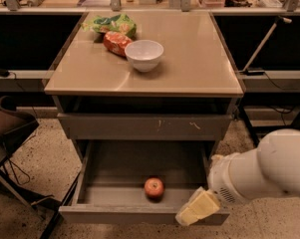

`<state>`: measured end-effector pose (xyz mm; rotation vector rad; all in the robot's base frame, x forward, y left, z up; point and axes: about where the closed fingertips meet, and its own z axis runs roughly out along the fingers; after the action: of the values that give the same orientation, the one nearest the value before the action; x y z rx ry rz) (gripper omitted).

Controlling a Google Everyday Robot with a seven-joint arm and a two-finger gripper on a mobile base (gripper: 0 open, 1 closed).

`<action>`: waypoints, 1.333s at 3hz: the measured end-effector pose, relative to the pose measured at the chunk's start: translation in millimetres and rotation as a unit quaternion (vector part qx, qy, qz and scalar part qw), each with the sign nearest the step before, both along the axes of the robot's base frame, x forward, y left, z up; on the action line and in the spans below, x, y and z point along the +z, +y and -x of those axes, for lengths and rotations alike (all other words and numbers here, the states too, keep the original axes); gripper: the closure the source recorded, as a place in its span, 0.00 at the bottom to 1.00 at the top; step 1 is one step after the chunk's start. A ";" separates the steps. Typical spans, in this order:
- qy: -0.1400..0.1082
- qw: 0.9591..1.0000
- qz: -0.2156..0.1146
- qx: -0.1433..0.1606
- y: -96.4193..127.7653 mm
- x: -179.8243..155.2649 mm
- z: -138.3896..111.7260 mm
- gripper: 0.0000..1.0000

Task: Pick apple from middle drawer and place on counter

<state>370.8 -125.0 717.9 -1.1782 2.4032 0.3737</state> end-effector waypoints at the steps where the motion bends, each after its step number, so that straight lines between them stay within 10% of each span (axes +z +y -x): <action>1: 0.000 1.000 0.018 -0.012 27.0 -53.2 -11.0 0.00; 4: -0.076 0.997 0.029 -0.012 59.5 -94.8 -71.7 0.00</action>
Offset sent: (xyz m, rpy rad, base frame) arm 0.1463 0.0542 -0.0964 -0.0537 -0.3691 -0.3672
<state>442.5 -65.5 623.1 -1.1575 2.3085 0.1999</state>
